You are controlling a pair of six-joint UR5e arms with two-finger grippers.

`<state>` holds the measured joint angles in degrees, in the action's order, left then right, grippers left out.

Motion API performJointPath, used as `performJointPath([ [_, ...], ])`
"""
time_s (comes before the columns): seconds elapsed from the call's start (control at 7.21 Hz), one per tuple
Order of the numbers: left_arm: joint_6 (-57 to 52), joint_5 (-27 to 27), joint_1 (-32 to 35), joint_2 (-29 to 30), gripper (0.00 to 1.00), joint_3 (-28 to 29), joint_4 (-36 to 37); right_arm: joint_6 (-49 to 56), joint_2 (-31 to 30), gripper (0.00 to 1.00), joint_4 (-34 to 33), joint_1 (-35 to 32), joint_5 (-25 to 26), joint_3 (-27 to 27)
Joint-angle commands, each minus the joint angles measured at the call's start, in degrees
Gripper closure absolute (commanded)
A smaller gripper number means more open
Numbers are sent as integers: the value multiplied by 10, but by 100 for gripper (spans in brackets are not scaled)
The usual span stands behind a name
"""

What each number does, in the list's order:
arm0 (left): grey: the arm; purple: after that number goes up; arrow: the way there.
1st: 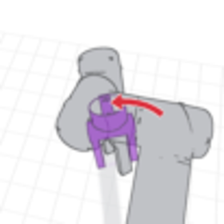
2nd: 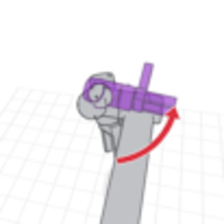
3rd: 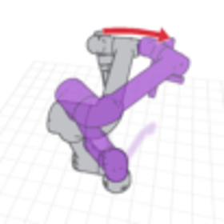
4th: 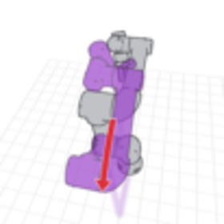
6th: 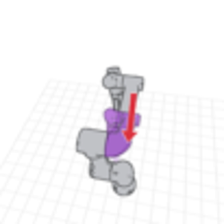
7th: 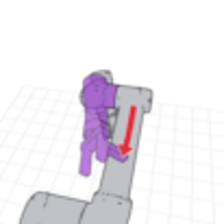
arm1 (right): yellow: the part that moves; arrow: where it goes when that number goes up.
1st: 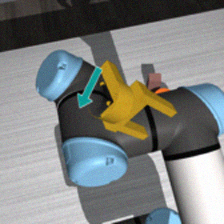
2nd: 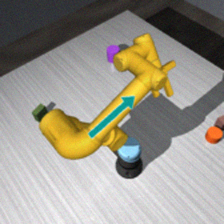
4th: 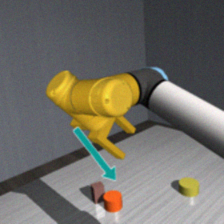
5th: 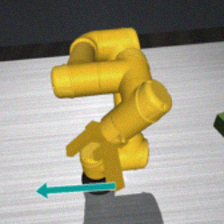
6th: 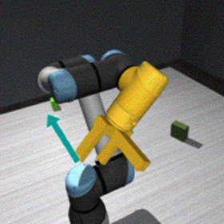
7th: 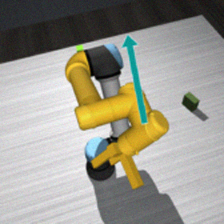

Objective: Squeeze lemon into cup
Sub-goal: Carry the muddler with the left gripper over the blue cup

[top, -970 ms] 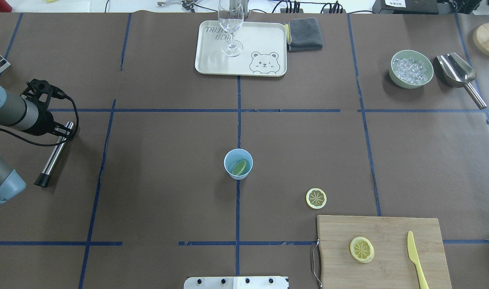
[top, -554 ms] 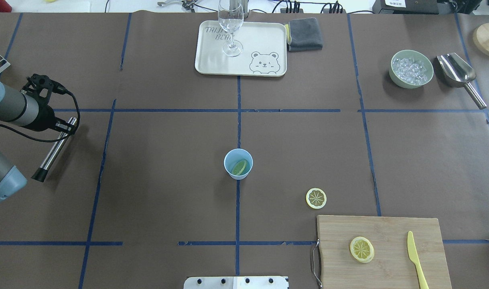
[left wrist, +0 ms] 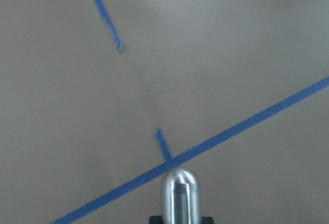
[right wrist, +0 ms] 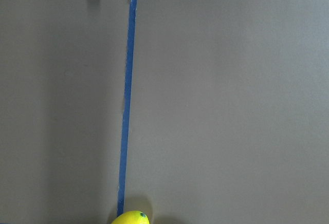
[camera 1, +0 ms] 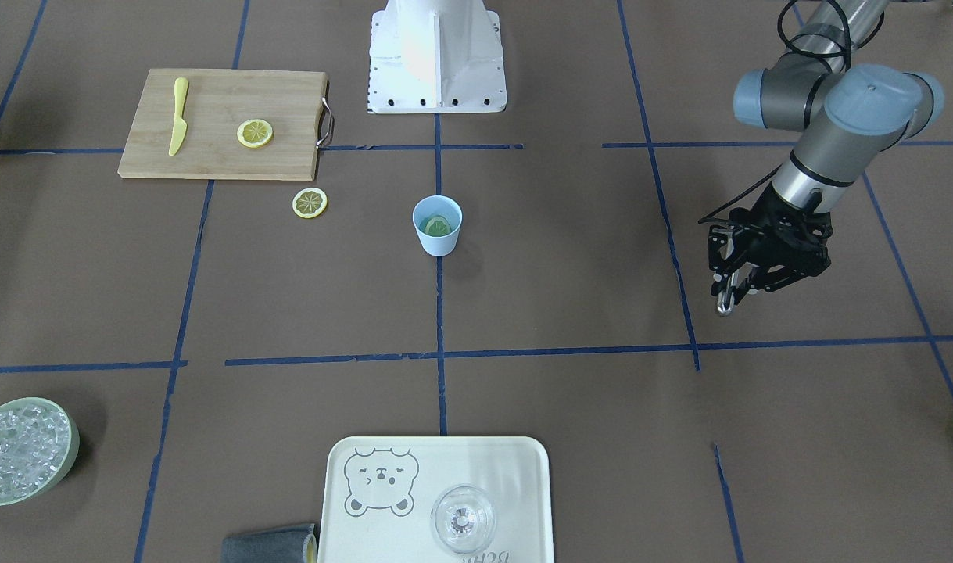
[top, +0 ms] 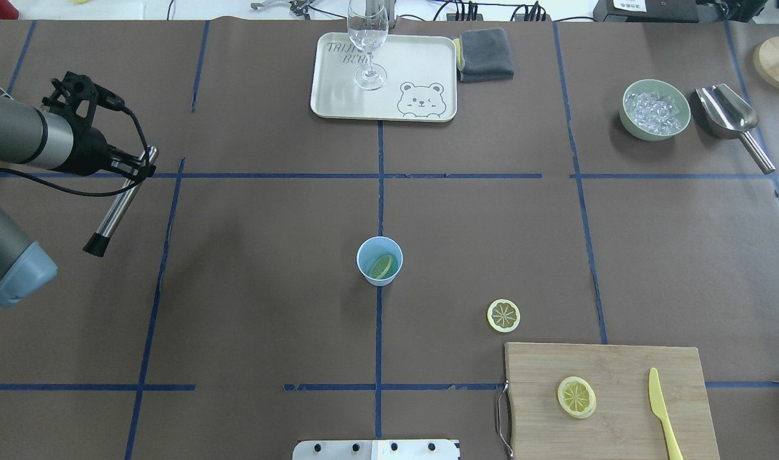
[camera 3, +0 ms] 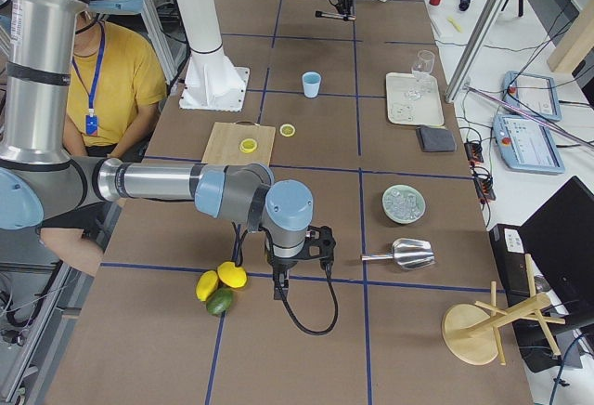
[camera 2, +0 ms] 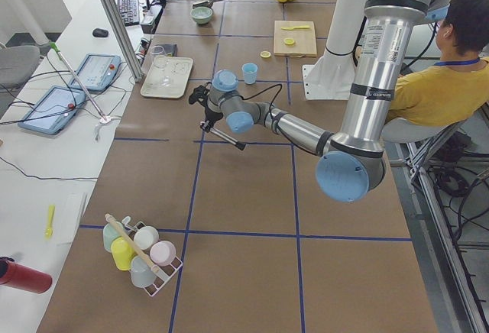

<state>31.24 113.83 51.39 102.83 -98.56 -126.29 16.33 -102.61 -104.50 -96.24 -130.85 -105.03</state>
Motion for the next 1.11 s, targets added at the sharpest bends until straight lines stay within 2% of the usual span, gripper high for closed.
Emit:
performJointPath([
  [0.0, 7, 3, 1, 54, 100, -28, -64, 0, -7, 0, 0, -1, 1, 0],
  [0.14, 8, -1, 0, 65, 100, -42, -91, 0, -9, 0, 0, -3, 1, 0],
  [0.28, 26, -35, -3, 68, 100, -46, -153, 0, -12, 0, 0, -6, 1, -2],
  [0.42, 52, -69, -12, 78, 100, -27, -256, 0, -13, 0, 0, -11, 1, -2],
  [0.55, 54, -73, -42, 94, 100, -1, -361, 0, -13, 0, 0, -15, 1, -2],
  [0.69, 53, -74, -52, 102, 100, 13, -431, -1, -13, 0, 0, -17, 1, -2],
  [0.83, 51, -97, -57, 110, 100, 24, -504, 0, -13, 0, 0, -20, 2, -1],
  [0.97, 50, -140, -104, 132, 100, 53, -566, -1, -13, 0, 0, -20, 2, -1],
])
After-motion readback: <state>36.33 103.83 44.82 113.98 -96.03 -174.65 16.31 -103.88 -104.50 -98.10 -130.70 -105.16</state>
